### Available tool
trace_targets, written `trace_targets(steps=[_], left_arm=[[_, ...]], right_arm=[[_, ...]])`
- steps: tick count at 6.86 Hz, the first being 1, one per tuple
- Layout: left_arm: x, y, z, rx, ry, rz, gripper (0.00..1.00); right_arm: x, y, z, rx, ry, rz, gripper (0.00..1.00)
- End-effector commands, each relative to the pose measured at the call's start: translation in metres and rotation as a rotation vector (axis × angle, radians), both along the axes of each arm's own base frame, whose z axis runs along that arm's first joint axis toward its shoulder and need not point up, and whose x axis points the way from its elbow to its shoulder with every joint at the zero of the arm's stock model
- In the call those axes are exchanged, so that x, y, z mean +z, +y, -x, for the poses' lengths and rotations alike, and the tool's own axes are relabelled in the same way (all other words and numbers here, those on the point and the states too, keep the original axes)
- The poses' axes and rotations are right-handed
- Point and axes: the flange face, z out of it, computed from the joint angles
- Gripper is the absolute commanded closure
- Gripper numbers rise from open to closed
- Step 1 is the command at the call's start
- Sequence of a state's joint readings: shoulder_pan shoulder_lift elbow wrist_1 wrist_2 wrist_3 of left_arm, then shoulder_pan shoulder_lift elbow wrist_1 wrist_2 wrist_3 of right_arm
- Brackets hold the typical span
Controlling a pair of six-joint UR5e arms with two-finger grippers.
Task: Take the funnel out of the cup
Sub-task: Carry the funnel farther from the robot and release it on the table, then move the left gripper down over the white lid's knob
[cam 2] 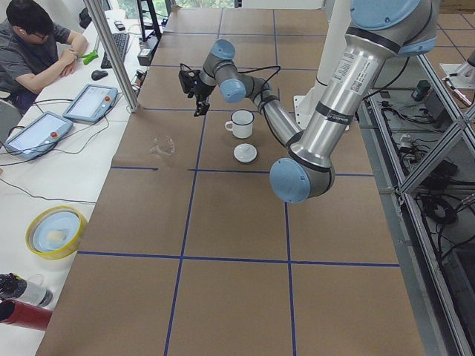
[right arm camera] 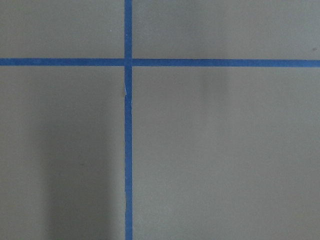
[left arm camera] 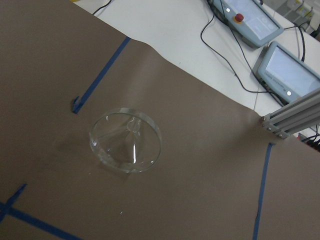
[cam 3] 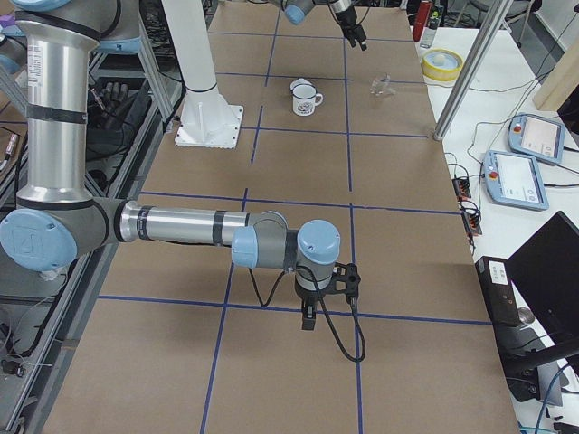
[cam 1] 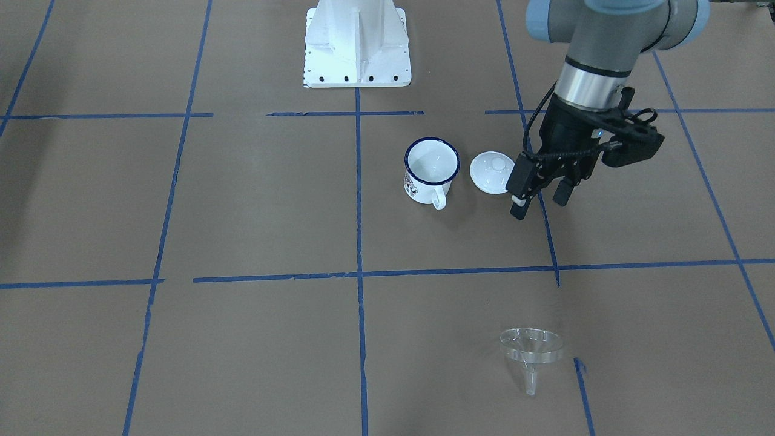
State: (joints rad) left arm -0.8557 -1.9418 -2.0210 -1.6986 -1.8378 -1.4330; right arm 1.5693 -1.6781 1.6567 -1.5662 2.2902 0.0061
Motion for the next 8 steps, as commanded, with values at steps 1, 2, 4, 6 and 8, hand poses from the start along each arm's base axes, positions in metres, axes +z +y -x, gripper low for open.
trace_targets(steps=[1,2,4,6,8], left_arm=[[0.031,0.066,-0.007,0.206,-0.017,0.037,0.0],[0.044,0.086,-0.04,0.281,-0.035,0.059,0.0],[0.087,0.102,-0.104,0.378,-0.106,0.128,0.0],[0.101,0.088,-0.139,0.392,-0.139,0.157,0.0],[0.108,0.084,-0.147,0.4,-0.136,0.145,0.1]], right_arm=[[0.0,0.0,0.0,0.0,0.0,0.0,0.0],[0.001,0.0,0.0,0.0,0.0,0.002,0.0],[0.0,0.0,0.0,0.0,0.0,0.0,0.0],[0.0,0.0,0.0,0.0,0.0,0.0,0.0],[0.0,0.0,0.0,0.0,0.0,0.0,0.0]])
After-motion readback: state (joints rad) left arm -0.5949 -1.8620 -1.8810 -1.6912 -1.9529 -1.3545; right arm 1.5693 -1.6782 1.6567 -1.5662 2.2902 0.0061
